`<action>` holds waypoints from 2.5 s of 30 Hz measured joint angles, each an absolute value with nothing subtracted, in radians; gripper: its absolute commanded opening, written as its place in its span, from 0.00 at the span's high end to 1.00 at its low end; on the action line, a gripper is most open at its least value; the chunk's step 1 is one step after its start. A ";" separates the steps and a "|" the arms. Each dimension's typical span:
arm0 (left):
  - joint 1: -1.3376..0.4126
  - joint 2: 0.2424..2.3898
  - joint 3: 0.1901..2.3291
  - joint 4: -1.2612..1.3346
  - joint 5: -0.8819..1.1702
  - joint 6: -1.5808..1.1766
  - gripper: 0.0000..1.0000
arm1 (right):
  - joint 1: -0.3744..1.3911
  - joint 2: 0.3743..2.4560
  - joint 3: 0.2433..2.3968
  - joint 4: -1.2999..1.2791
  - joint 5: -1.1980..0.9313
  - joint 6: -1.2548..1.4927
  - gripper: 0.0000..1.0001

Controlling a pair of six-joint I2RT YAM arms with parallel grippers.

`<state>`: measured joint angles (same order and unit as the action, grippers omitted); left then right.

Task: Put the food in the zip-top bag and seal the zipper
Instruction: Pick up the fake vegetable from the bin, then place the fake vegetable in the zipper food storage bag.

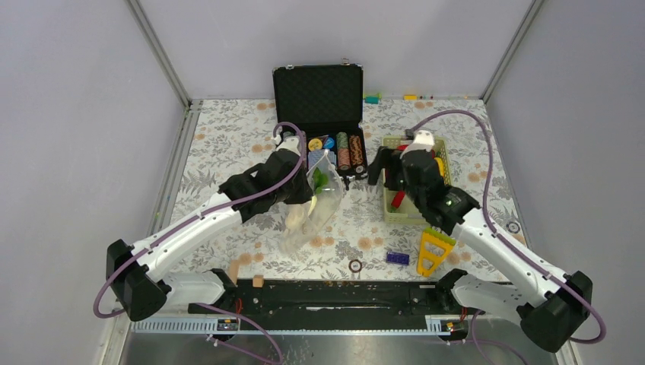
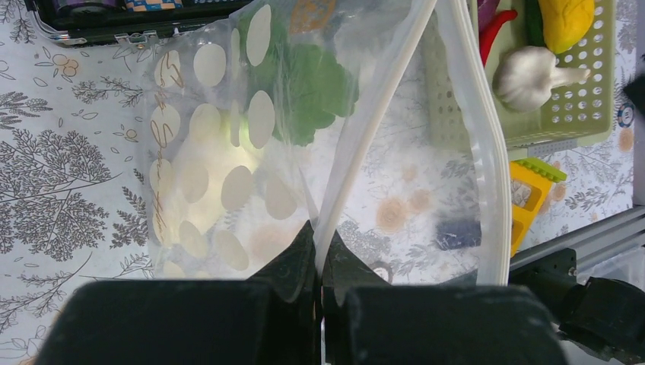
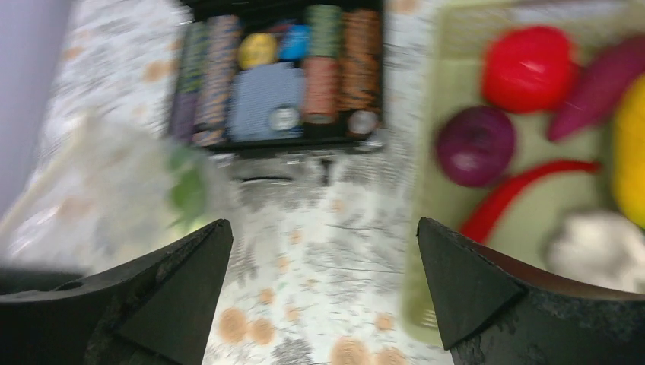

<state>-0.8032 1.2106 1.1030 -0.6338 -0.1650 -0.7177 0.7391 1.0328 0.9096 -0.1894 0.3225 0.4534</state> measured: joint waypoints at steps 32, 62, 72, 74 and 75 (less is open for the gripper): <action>-0.799 1.248 1.101 -0.597 -0.121 -0.662 1.00 | 0.269 1.713 1.148 -0.374 0.144 0.625 0.15; -0.798 1.259 1.086 -0.580 -0.078 -0.661 1.00 | 0.263 1.496 1.066 -0.377 0.171 0.566 0.56; -0.798 1.259 1.085 -0.580 -0.078 -0.655 1.00 | 0.297 1.065 0.925 -0.286 -0.200 0.486 0.56; -0.798 1.258 1.085 -0.579 -0.078 -0.654 1.00 | 0.368 1.039 0.924 -0.260 -0.275 0.466 0.56; -0.798 1.257 1.082 -0.573 -0.078 -0.654 1.00 | 0.419 1.029 0.925 -0.243 -0.307 0.456 0.56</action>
